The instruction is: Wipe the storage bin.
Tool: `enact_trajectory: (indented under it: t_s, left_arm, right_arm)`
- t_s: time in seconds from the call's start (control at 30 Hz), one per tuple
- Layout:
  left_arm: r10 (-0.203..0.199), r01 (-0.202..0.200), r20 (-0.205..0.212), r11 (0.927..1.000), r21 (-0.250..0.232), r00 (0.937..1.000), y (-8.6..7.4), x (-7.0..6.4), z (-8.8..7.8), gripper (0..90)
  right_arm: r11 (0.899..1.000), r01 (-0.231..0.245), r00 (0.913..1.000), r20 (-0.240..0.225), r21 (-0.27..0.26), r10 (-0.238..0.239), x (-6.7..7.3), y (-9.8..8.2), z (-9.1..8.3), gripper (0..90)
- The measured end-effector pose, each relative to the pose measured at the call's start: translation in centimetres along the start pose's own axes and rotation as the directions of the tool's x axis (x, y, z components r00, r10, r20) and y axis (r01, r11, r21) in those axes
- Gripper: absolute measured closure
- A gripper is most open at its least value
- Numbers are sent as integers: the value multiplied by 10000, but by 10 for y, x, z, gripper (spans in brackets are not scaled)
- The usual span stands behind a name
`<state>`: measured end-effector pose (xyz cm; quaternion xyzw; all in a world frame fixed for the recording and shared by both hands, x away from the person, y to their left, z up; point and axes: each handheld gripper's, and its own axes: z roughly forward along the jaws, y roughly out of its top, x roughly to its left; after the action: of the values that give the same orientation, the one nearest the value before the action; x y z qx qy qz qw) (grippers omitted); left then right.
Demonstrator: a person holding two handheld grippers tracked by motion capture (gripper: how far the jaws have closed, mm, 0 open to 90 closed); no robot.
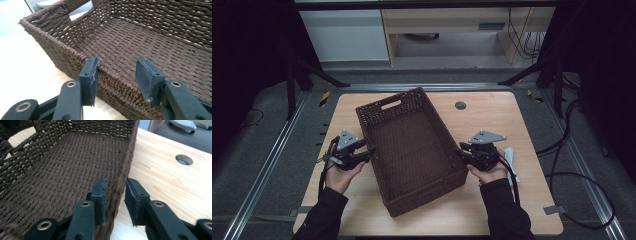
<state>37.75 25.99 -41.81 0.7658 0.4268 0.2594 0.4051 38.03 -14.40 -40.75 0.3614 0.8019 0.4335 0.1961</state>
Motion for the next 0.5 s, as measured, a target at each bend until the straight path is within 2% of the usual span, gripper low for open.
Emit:
enact_trajectory:
  t_s: [0.13,0.3,0.43,0.5]
  left_arm:
    - [-107,107,27,9999,-21,9999,0,2,1,516]
    - [14,-13,117,10000,-94,9999,-1,-7,-6,481]
    - [260,-260,-46,9997,48,9997,-5,-15,-10,468]
    - [247,-245,-133,9996,154,9996,-5,-14,-9,482]
  right_arm:
    - [10000,35,10000,20,22,-35,2,-3,5,800]
    - [10000,9,10000,-4,82,-9,7,-5,1,804]
    - [9993,89,9992,-383,360,-75,16,-6,-6,789]
    - [9989,189,9987,-482,418,-169,18,-5,-9,779]
